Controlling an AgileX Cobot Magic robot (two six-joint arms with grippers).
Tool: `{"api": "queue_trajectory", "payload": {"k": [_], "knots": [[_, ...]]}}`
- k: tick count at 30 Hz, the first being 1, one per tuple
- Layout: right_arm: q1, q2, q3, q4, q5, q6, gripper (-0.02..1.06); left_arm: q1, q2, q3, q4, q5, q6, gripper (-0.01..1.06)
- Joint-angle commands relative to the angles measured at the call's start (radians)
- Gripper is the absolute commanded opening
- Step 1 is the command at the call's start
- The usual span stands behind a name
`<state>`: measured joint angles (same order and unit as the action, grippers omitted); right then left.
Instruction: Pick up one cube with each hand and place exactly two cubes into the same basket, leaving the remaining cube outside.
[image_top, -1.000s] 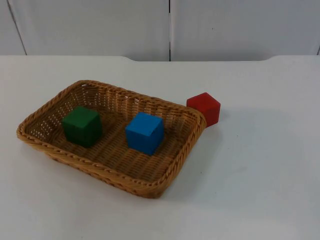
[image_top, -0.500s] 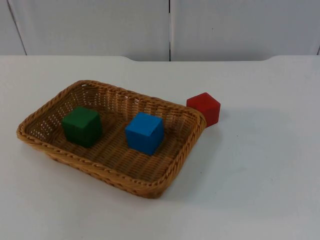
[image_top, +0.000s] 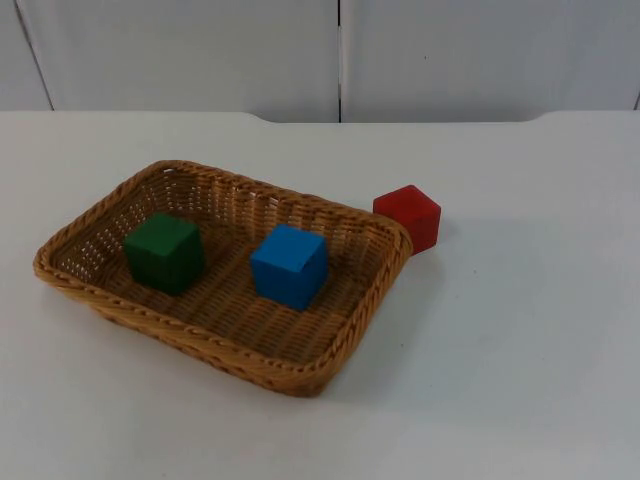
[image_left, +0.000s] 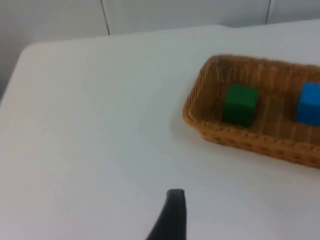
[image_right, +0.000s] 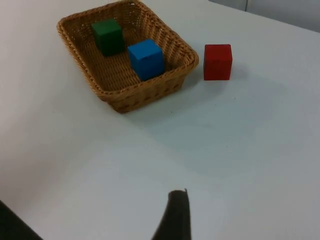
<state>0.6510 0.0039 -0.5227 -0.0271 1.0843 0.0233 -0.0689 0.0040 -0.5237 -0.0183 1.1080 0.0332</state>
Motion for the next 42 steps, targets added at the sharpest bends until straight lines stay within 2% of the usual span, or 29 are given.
{"api": "queue_trajectory", "payload": {"k": [1, 32, 35, 37, 38, 41, 42], "knots": [[-0.001, -0.004, 0.006, 0.001, -0.005, -0.001, 0.69, 0.0, -0.004, 0.028, -0.005, -0.026, -0.028, 0.77], [-0.001, -0.004, 0.006, 0.003, -0.005, -0.023, 0.69, 0.0, -0.004, 0.028, 0.018, -0.032, -0.039, 0.77], [-0.001, -0.004, 0.006, 0.003, -0.005, -0.023, 0.77, 0.0, -0.004, 0.028, 0.018, -0.032, -0.033, 0.77], [-0.001, -0.004, 0.006, 0.003, -0.005, -0.023, 0.9, 0.0, -0.004, 0.028, 0.018, -0.032, -0.033, 0.85], [-0.001, -0.004, 0.006, 0.003, -0.005, -0.023, 0.9, 0.0, -0.004, 0.028, 0.018, -0.032, -0.033, 0.85], [-0.001, -0.004, 0.006, 0.003, -0.005, -0.023, 1.05, 0.0, -0.004, 0.028, 0.018, -0.032, -0.033, 1.04], [-0.001, -0.004, 0.006, 0.003, -0.005, -0.023, 1.05, 0.0, -0.004, 0.028, 0.018, -0.032, -0.033, 1.05]]}}
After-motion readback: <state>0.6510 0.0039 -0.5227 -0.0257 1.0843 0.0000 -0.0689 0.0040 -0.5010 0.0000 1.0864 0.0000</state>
